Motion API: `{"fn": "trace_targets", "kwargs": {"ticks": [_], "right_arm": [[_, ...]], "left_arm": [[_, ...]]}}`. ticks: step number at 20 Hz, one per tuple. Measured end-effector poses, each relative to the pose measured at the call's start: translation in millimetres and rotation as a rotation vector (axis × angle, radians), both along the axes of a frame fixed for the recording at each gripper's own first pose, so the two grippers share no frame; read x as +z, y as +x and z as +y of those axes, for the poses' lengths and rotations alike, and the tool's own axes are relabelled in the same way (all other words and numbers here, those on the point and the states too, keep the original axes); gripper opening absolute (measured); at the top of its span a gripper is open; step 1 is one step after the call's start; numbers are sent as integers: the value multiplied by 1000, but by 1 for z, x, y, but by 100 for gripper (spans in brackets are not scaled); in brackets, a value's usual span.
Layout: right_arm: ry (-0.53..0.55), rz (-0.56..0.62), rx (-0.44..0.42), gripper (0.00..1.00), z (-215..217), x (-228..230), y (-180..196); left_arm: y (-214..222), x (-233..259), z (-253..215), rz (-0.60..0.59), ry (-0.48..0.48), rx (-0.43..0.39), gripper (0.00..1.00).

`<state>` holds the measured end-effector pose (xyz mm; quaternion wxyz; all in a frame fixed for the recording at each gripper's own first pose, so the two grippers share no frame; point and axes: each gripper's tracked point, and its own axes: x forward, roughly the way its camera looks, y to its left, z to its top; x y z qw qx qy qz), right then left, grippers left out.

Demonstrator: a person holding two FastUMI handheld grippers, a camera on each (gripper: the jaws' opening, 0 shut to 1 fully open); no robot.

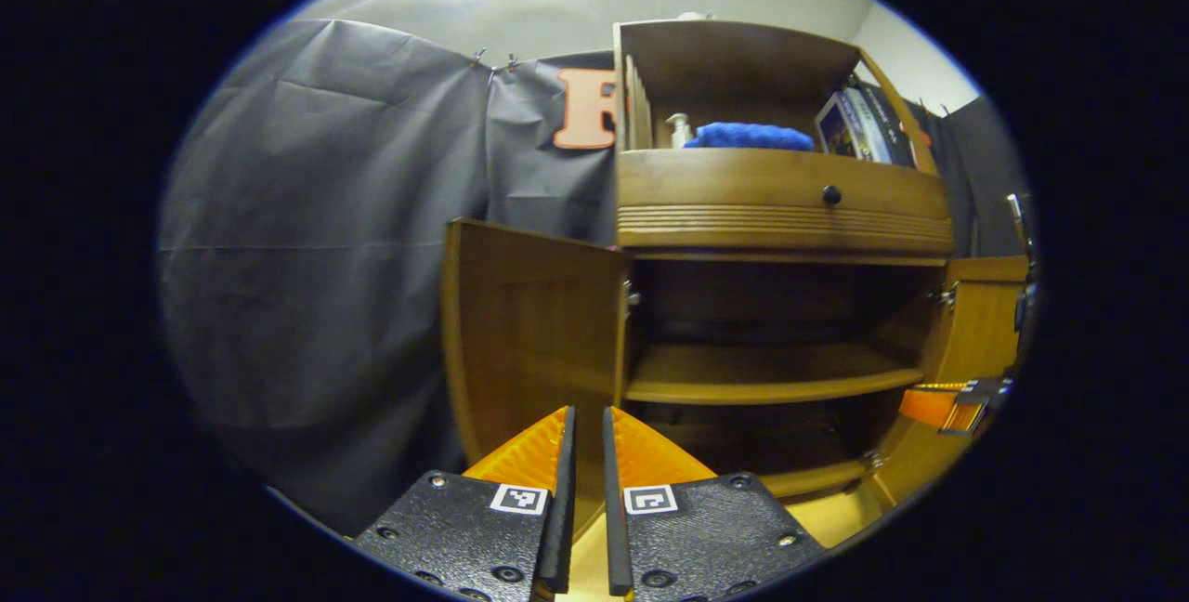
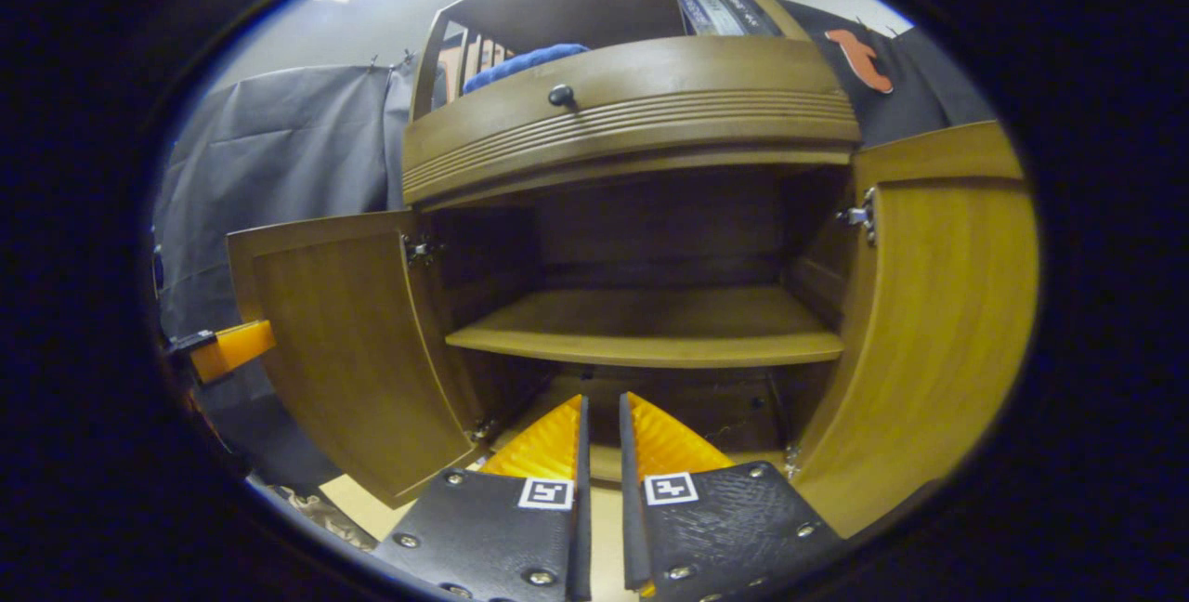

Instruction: Open the right door of the double-door shoe cabinet with the right hand, and open the left door with the left hand.

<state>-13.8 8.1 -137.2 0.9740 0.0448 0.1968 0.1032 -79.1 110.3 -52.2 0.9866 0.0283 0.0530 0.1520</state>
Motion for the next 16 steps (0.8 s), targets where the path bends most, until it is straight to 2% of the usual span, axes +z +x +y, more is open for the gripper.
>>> {"fn": "trace_targets", "kwargs": {"ticks": [1, 2, 6, 11, 15, 16], "right_arm": [[-11, -19, -17, 14, -6, 7, -1], [-18, -38, -35, 14, -11, 14, -2], [-51, -98, -91, 14, -31, 40, -8], [-90, -156, -134, 14, -45, 65, -14], [-107, -191, -157, 13, -47, 76, -15], [-108, -201, -174, 13, -50, 78, -14]], "left_arm": [[10, 2, -11, -8, -4, -31, 8], [19, 4, -21, -16, -7, -59, 16], [49, 12, -69, -48, -49, -187, 16], [67, 18, -119, -63, -78, -313, 16], [71, 18, -139, -66, -70, -365, 16], [70, 16, -144, -59, -70, -375, 24]]}}
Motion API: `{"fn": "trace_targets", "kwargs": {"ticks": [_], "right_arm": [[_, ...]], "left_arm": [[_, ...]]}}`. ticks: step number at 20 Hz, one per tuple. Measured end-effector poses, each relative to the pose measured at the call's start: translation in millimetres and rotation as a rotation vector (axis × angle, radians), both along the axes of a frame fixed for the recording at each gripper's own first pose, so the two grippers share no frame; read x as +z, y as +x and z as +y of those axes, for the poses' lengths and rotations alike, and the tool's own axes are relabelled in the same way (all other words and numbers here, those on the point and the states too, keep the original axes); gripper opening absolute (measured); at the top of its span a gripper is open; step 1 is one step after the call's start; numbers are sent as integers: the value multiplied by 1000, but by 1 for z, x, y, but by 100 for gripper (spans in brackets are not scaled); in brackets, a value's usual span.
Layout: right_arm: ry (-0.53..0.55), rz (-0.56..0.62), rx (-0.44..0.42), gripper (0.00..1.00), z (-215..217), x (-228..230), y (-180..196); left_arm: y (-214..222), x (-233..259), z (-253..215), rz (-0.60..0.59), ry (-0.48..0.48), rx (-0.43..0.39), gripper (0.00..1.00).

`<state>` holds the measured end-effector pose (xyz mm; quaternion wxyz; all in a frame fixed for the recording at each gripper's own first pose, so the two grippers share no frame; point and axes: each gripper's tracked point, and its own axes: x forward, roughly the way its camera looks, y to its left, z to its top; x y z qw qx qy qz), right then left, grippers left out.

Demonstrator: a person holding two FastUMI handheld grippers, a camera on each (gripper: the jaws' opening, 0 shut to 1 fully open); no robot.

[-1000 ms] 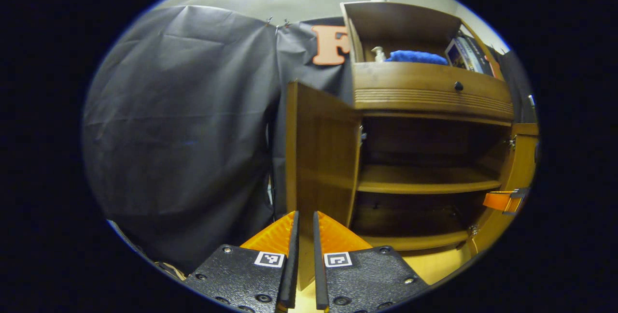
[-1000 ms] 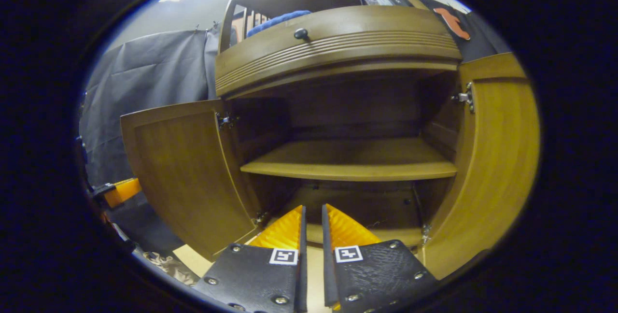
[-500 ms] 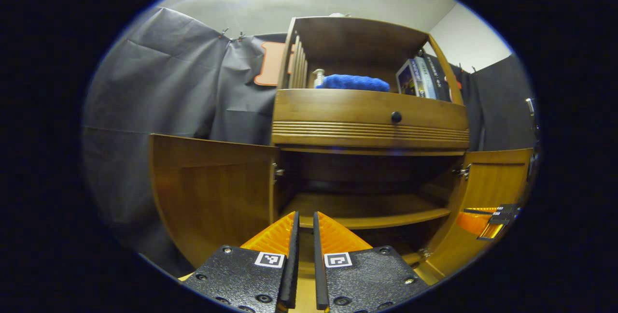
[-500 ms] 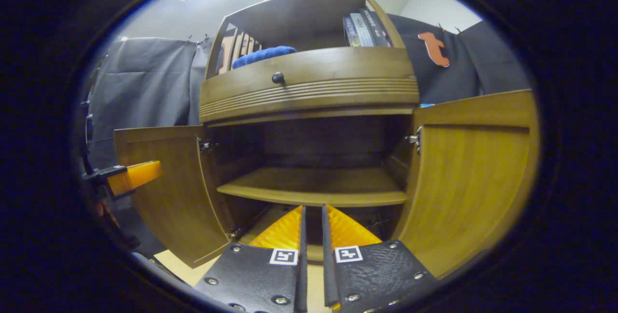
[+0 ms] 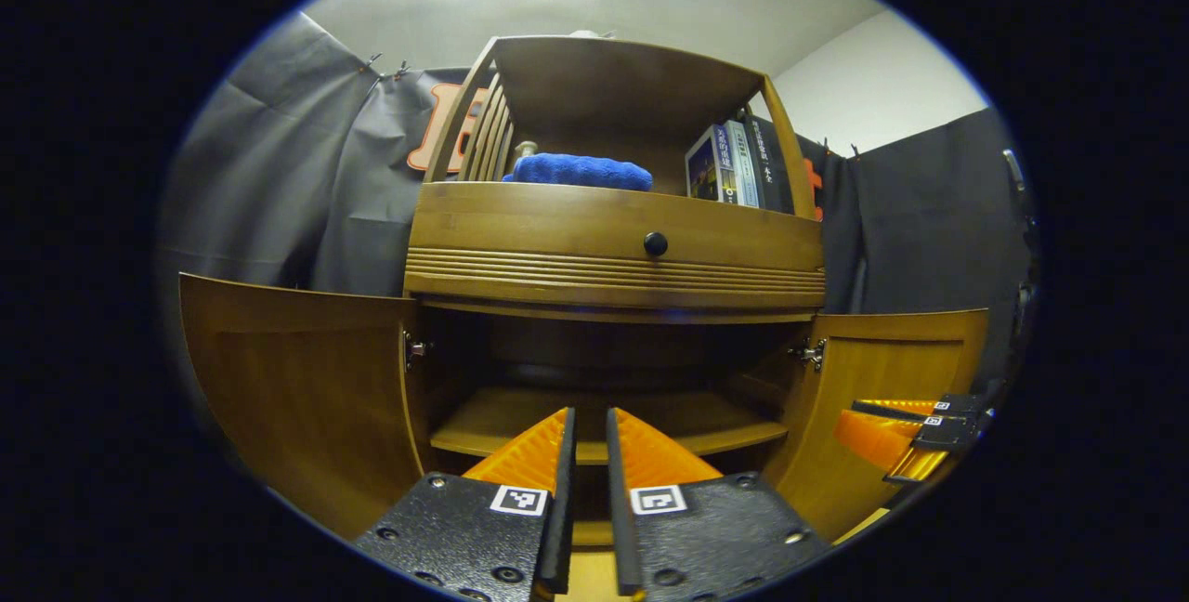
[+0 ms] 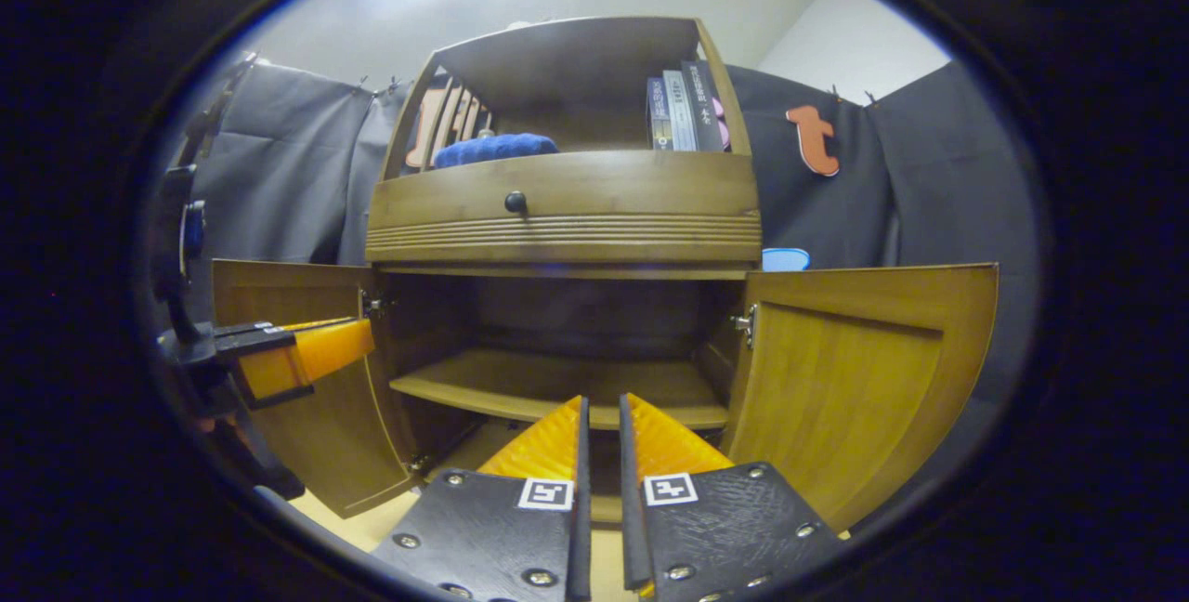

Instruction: Open the right door of the double-door shoe cabinet with the right hand, and open the left door with the left hand.

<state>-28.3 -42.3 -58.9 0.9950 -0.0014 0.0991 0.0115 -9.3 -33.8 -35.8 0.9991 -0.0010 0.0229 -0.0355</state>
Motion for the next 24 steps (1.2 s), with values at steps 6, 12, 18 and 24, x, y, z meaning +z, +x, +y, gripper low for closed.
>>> {"fn": "trace_targets", "kwargs": {"ticks": [6, 12, 18, 24], "right_arm": [[44, -25, -35, 96, -6, 3, 2], [42, -36, -53, 99, -9, 6, 0], [18, -49, -79, 99, -17, 15, -4], [5, -67, -153, 96, -27, 31, -17]], "left_arm": [[1, 4, -11, -21, -5, -36, 95], [3, 1, -14, -13, -7, -50, 96], [3, -1, -19, -9, -5, -74, 96], [-1, -4, -28, 1, -19, -137, 96]]}}
